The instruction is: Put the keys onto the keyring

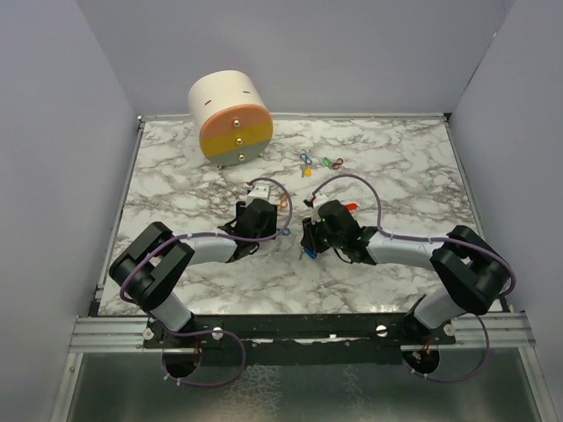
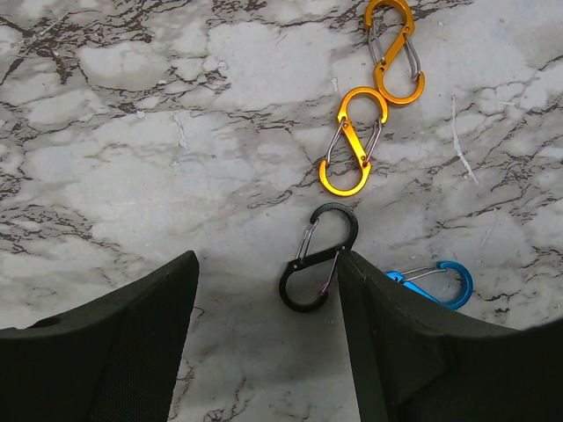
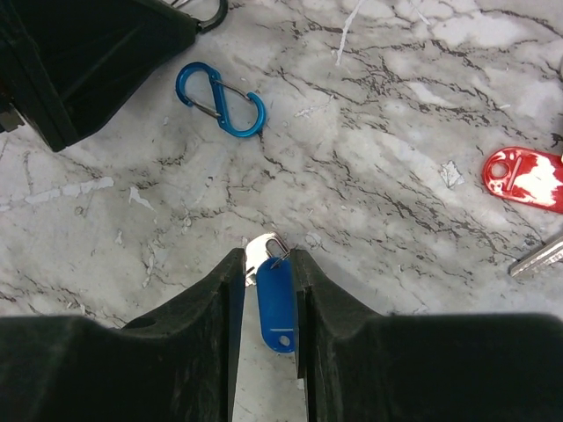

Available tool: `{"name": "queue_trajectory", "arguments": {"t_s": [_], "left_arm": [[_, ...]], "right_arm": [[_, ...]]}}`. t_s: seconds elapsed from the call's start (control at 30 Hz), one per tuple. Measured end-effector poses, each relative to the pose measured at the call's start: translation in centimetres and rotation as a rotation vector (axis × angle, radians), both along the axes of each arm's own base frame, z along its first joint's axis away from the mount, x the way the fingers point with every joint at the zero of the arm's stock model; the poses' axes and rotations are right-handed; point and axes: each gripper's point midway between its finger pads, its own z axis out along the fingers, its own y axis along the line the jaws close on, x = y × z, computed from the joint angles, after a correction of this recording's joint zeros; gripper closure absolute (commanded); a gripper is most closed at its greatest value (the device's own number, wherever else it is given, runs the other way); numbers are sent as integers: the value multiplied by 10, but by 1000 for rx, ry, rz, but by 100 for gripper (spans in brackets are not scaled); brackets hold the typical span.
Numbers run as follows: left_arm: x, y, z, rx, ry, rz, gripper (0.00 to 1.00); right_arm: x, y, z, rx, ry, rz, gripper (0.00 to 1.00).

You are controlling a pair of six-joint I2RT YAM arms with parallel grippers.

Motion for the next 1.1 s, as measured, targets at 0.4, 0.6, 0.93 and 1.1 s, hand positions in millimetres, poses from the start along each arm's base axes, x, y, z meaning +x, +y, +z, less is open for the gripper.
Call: {"name": "queue_trajectory", "arguments": {"t_s": [0.4,0.6,0.93,1.1], "left_arm": [[-1,2,-2,3,4,3,34],[-1,4,-2,3,4,7,34],[-1,5,-2,3,4,9,34],[-1,5,-2,3,4,9,34]], "right_arm": [[2,-11,-14,-55,32,-83,81],[3,-13,-14,-57,30,-97,94],[5,-14,-14,-58,25,-111,99],[4,-16,-11,-54,7,-107,99]]}}
